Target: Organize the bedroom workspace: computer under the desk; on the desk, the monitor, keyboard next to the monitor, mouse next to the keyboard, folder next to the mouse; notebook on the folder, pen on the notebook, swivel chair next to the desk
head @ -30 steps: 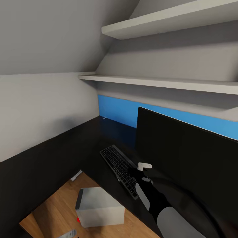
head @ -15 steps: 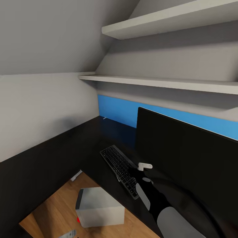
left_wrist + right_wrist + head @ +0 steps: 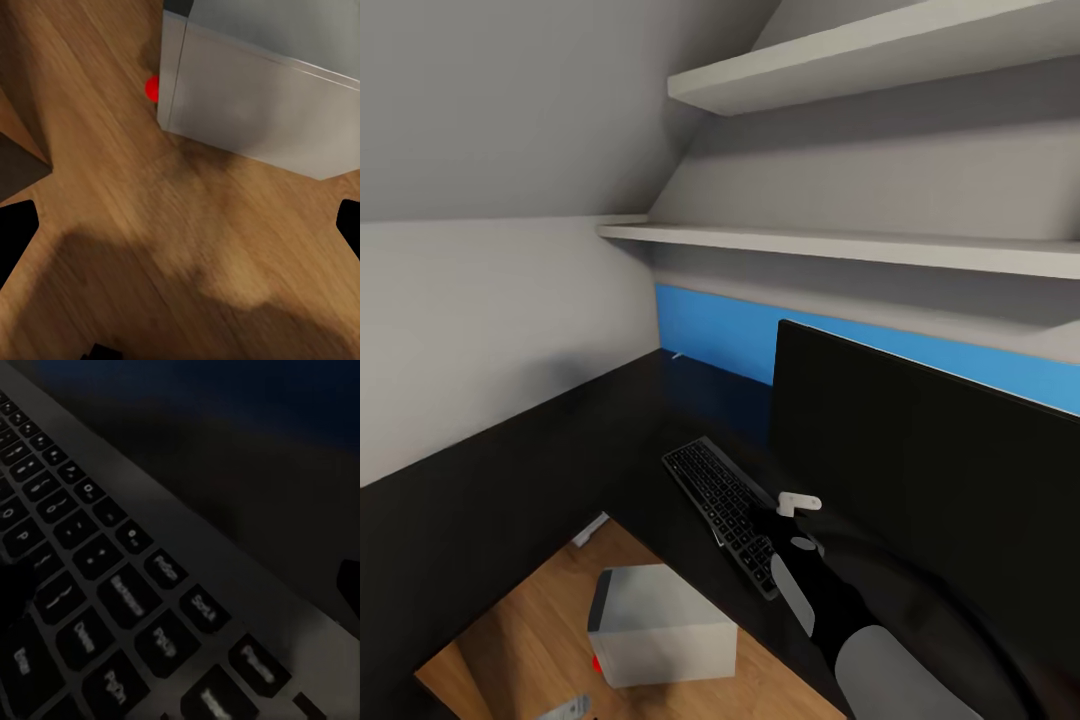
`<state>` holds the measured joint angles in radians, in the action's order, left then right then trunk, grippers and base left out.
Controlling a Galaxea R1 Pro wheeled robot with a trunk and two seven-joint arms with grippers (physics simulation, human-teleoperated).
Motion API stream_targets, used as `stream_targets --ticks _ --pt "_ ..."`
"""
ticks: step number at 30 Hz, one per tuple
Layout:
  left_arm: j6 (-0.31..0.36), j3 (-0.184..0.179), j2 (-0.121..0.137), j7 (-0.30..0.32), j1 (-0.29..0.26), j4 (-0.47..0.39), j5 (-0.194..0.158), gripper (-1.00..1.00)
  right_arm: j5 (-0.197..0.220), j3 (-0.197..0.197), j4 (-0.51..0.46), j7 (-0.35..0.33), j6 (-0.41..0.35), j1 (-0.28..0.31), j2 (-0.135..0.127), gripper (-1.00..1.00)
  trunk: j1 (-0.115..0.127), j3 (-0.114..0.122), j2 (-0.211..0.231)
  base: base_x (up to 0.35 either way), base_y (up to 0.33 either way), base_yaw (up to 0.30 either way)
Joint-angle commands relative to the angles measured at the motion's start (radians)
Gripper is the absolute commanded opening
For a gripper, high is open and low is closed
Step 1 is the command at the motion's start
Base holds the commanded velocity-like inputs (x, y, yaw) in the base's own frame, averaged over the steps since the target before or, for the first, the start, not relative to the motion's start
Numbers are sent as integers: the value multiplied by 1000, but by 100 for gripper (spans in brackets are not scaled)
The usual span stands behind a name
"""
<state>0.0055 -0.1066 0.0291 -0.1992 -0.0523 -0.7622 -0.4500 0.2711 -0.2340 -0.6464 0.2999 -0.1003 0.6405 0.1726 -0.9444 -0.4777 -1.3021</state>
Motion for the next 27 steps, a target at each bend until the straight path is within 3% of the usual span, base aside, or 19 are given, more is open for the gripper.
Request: stream_targets --ticks 1,10,27 --pt "1 -7 2 -9 0 -2 -9 100 7 -5 -2 8 -5 1 -1 100 -4 -4 -8 0 0 0" --pt "1 -8 2 -9 -1 -1 -10 100 7 -6 -2 10 -5 1 -1 100 -38 -33 -71 0 0 0" --pt "1 -9 3 -3 0 12 -11 100 7 -7 -3 10 -4 1 -1 100 -38 -33 -71 0 0 0"
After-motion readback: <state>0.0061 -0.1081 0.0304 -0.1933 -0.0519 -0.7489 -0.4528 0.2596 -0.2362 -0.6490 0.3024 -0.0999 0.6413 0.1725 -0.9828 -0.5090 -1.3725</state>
